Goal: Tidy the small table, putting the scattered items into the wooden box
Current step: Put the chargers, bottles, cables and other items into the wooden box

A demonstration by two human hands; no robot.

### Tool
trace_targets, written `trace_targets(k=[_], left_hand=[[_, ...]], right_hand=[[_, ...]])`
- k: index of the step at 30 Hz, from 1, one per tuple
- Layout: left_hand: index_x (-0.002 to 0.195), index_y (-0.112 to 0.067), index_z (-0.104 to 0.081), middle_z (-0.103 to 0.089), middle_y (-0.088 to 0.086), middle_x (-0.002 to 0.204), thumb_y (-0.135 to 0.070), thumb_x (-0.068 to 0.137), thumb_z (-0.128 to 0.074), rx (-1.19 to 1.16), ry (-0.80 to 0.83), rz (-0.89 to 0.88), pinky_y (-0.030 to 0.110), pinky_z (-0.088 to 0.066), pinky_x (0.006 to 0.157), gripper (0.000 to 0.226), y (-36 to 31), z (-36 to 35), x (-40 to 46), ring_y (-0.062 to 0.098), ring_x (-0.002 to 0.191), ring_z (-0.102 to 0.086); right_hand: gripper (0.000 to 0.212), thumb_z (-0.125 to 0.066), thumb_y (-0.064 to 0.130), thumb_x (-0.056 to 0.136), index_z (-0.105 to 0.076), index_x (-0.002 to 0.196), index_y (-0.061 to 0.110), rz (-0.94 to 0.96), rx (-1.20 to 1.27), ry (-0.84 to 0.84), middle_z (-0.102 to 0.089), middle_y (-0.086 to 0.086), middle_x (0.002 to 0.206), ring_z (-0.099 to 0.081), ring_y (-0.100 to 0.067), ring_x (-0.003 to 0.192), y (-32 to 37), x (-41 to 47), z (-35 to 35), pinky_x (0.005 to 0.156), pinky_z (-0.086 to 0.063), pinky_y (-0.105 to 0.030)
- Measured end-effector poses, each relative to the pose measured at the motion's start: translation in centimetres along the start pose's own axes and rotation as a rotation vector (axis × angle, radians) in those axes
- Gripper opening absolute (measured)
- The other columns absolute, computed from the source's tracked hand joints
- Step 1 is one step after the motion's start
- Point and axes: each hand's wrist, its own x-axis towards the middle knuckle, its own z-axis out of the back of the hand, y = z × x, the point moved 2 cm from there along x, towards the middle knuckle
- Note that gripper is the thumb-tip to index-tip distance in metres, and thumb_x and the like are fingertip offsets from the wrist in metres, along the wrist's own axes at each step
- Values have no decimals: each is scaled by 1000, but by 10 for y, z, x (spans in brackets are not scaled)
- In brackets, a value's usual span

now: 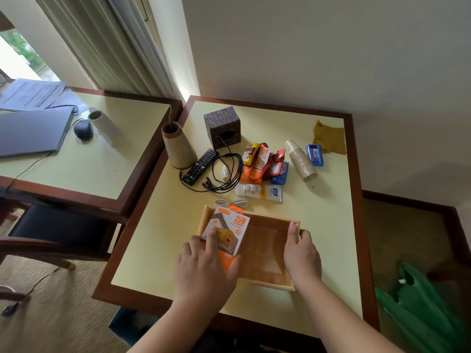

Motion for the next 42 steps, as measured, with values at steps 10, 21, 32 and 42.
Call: trace_targets(k=[10, 21, 32, 42], left_hand=[[153, -12, -9, -45, 14, 138, -58, 89, -49, 111, 213, 30, 41, -38, 109, 89, -15, -22, 19, 32, 129, -44], [156, -11, -13, -43, 19, 143, -39, 83, -74, 142, 504, 173, 41, -50, 97, 99, -31, -47, 56, 32, 127, -51], [147, -22, -35, -43, 11, 143, -28, 98, -58, 356, 299, -364, 41, -46, 99, 54, -41, -47, 75, 31, 129, -45], [143, -27, -43, -49, 7, 138, -34, 98, -62, 339, 276, -261, 39, -47, 94, 50, -26, -46, 89, 30, 127, -46]], right_hand=[[58, -19, 66, 104, -53, 115, 21, -2, -4, -1, -55, 0, 96, -52, -25, 89, -1, 1, -2, 76, -43, -39], [66, -20, 65, 105, -56, 124, 14, 3, -8, -15, -68, -14, 115, -63, -37, 106, -2, 1, -4, 76, -43, -40], [66, -19, 68, 104, -57, 123, 18, -9, -9, -19, -69, -9, 113, -62, -31, 96, 0, 1, -3, 75, -47, -39], [67, -17, 70, 102, -57, 120, 20, -18, -44, -15, -66, -4, 102, -58, -27, 88, -1, 1, -2, 72, -47, -40]])
